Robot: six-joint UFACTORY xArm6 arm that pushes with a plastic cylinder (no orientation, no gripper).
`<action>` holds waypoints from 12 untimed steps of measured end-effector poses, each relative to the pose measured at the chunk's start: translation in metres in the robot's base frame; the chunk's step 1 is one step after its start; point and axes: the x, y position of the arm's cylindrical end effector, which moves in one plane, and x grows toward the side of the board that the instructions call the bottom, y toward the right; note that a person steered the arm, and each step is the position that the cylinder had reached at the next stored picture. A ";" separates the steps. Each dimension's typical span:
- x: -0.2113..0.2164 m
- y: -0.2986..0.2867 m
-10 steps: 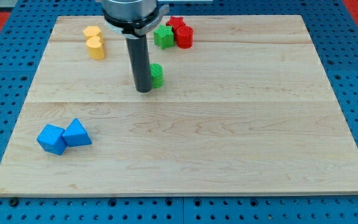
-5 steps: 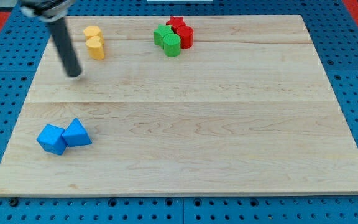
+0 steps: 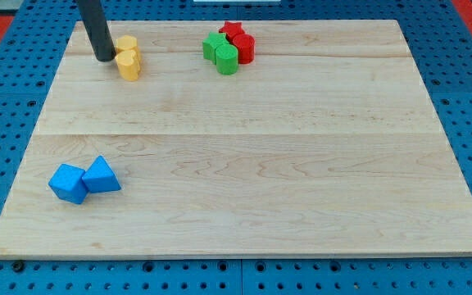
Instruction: Move the yellow heart diagonally to the left bottom of the green circle
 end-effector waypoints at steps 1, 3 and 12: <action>0.041 0.022; -0.047 -0.049; 0.028 0.022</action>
